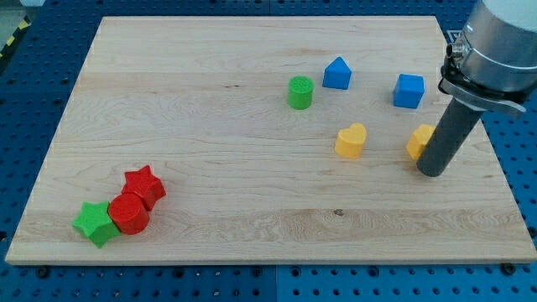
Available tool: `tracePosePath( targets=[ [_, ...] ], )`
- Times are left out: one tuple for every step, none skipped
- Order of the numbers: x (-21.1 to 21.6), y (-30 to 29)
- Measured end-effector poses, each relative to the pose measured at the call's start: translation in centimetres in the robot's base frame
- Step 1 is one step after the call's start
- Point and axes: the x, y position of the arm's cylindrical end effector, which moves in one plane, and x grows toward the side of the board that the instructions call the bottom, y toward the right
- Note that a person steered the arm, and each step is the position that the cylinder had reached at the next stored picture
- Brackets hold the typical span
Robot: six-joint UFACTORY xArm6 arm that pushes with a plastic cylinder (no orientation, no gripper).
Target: Place the yellow hexagon center right
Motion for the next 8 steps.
tracePosePath(
  targets=[
    [-2.1,0.2],
    [-3.7,0.2],
    [-3.2,0.2],
    [-0.5,0.6],
    [0.3,3.7],
    [-1.4,8.5],
    [-6.2,9.8],
    [-9.1,9.4]
  ],
)
